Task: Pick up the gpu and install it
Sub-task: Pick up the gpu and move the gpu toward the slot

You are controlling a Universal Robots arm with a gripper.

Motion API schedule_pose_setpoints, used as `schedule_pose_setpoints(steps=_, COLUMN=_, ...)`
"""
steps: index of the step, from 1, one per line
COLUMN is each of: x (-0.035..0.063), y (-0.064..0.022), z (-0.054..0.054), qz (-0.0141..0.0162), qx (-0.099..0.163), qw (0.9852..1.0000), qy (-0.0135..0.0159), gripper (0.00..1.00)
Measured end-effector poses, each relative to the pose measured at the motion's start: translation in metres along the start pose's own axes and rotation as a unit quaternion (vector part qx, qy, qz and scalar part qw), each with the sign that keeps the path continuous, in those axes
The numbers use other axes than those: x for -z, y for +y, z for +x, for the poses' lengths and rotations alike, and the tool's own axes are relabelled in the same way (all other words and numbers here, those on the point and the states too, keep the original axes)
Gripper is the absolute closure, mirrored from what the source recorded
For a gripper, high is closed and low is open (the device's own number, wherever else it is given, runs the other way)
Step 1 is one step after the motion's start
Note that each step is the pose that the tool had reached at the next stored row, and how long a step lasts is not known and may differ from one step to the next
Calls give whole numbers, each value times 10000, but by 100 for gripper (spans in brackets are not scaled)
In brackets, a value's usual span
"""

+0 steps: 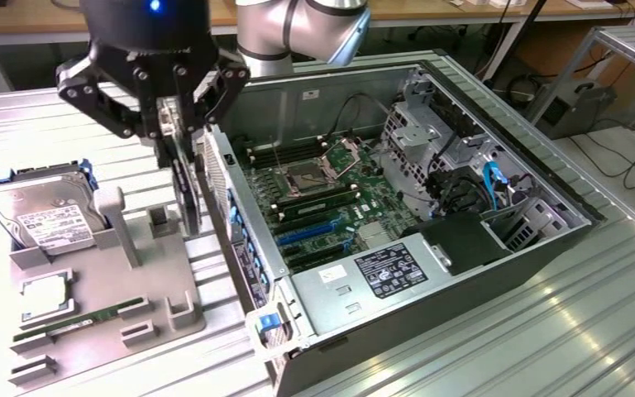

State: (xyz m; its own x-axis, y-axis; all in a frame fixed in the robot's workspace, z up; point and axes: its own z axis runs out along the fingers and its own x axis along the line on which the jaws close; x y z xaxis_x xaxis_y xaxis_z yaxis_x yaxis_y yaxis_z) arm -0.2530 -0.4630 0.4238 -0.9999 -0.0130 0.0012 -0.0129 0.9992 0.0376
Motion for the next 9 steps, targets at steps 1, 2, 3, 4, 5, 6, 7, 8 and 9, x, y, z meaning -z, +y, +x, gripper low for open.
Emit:
schedule_pose_setpoints(steps=1, x=48, y=-10, z=-33, qz=0, qx=0, qw=10000, qy=8, gripper=74)
schedule_pose_setpoints(steps=2, x=97, y=-20, z=-69, qz=0, qx=0, qw=10000, qy=17, gripper=74)
schedule_pose_setpoints(steps=3, x=143, y=-28, z=-105, qz=-1, qx=-1, qw=10000, qy=25, gripper=74)
schedule_pose_setpoints(steps=4, x=190, y=-36, z=-144, qz=-1, qx=-1, qw=10000, qy=35, gripper=74)
schedule_pose_setpoints(steps=5, x=280, y=-50, z=-227, qz=-1, qx=-2, qw=10000, qy=55, gripper=74)
schedule_pose_setpoints(steps=6, x=322, y=-55, z=-269, qz=-1, qx=-3, qw=10000, qy=65, gripper=74)
schedule_pose_setpoints(steps=7, x=365, y=-58, z=-318, qz=-2, qx=-3, qw=10000, qy=78, gripper=74)
schedule_pose_setpoints(steps=8, x=415, y=-63, z=-394, qz=-2, qx=-4, qw=9999, qy=100, gripper=74)
schedule_pose_setpoints(steps=9, x=433, y=-65, z=-443, qz=-3, qx=-4, qw=9999, qy=114, gripper=74)
